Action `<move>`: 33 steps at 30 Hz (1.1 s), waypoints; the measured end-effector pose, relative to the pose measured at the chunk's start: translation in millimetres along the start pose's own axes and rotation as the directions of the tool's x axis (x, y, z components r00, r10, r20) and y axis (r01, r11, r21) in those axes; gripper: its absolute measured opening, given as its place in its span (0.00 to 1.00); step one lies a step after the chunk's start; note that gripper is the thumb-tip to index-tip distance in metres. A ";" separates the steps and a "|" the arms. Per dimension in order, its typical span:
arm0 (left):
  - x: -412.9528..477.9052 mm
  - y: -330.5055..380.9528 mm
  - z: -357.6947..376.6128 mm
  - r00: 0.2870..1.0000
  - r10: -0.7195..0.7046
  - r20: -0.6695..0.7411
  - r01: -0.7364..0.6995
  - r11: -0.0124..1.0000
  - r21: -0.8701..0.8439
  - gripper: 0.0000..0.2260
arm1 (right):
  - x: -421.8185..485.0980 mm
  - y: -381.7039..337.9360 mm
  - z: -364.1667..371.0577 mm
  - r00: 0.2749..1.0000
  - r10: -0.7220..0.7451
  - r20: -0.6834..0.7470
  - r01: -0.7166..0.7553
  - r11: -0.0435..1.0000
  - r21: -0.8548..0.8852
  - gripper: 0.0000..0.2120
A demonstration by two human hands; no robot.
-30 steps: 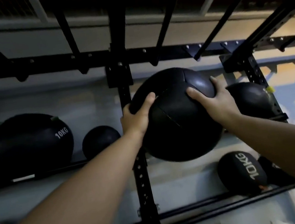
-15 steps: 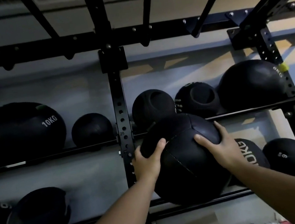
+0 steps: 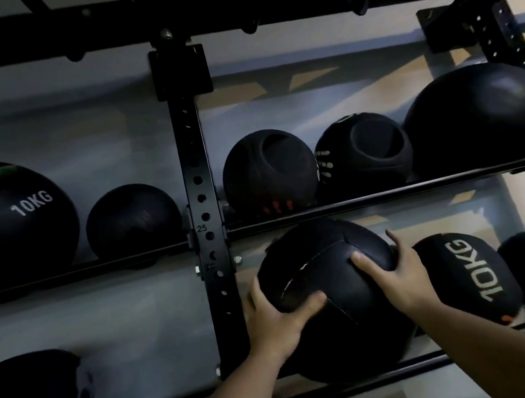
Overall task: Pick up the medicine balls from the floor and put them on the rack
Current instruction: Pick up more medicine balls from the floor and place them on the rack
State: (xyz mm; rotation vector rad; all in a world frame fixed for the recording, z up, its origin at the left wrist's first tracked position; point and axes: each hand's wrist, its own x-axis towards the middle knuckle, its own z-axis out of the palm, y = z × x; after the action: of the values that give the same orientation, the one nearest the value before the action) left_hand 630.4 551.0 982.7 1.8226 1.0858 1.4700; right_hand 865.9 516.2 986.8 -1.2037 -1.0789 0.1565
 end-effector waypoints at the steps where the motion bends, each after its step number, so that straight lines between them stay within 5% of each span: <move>1: 3.9 -13.0 0.6 0.999 -0.025 0.044 0.020 0.995 0.098 0.81 | 3.2 6.5 10.4 1.000 0.005 0.018 -0.004 0.999 -0.048 0.58; 4: 11.7 -40.2 4.0 0.984 -0.019 0.176 -0.049 0.926 0.374 0.80 | 1.1 15.3 42.0 0.986 0.064 0.152 -0.010 0.942 -0.335 0.49; 7: 24.8 -41.6 6.3 0.987 0.038 0.155 -0.102 0.898 0.429 0.70 | 12.7 9.4 57.3 0.990 0.092 0.111 -0.037 0.907 -0.420 0.42; 12: 42.5 -30.7 21.6 0.991 0.132 -0.023 -0.085 0.753 0.652 0.34 | 8.7 8.9 75.0 0.997 0.052 0.053 -0.010 0.798 -0.603 0.42; 15: 50.8 -30.9 34.9 0.994 0.100 -0.041 -0.049 0.750 0.660 0.21 | -10.7 25.5 87.1 0.986 -0.023 0.165 0.132 0.712 -0.690 0.38; 20: 37.9 -41.9 46.2 0.986 0.105 0.127 -0.164 0.703 0.692 0.22 | -21.9 42.2 75.2 0.938 0.009 0.346 0.256 0.657 -0.709 0.32; 33: -67.3 45.5 33.6 0.974 0.177 0.141 -0.226 0.716 0.661 0.29 | -70.2 -3.4 -68.0 0.956 -0.018 0.294 0.211 0.737 -0.642 0.36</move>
State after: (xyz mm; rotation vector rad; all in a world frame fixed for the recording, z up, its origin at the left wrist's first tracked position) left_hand 669.1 472.3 976.7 2.5398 1.5694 1.1818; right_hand 877.7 425.8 951.2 -1.7927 -1.5207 -0.1986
